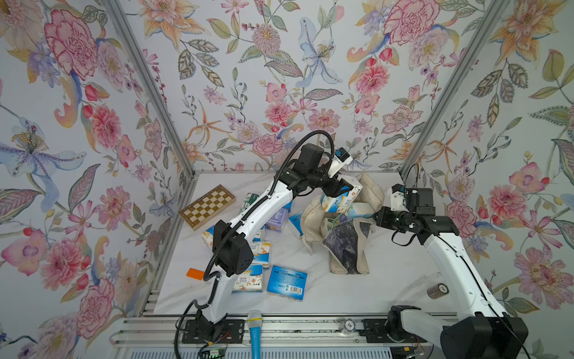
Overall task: Put tissues into the canvas bag
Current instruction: Place the pack of facial tissues in the canvas bag.
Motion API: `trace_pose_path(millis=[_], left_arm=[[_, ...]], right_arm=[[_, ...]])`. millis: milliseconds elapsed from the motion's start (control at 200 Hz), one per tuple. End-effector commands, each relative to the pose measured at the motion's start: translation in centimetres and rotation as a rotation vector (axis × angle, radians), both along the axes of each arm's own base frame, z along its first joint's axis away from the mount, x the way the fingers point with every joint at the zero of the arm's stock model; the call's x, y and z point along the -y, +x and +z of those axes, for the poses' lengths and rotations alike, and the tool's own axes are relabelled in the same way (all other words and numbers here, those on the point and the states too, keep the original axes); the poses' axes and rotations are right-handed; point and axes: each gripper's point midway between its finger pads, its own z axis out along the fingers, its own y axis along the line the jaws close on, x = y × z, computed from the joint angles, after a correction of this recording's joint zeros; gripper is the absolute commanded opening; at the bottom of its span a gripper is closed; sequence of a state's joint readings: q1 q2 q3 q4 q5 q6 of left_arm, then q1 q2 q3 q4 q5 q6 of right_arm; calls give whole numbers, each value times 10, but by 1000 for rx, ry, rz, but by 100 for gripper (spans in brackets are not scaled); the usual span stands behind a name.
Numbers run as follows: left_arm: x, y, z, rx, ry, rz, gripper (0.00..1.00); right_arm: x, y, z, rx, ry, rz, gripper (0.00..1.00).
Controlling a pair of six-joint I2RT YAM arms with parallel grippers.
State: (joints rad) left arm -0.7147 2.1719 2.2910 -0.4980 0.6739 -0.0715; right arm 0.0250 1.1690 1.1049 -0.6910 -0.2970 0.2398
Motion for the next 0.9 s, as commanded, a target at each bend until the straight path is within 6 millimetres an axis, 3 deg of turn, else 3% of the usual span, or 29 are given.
trace_pose_path(millis=[0,150,320,506,741,891], left_arm=[[16,-9,-4,-12,1,-43,63],[27,-14,-29,-58,34,-65,66],[34,-23,-45,-59,80,-84,77],[24,-24,-33,-10,103,-52,78],[-10,-20,6,115,129,85,78],[-63,-2,4,184,249,312,70]], right_arm=[[-1,2,2,3,-5,4,13],[-1,4,1,1,-8,4,13],[-2,6,0,-5,-5,9,13],[-3,5,-2,-9,-5,9,13],[-1,5,-3,-9,-13,5,13],[0,4,-3,-6,-21,3,13]])
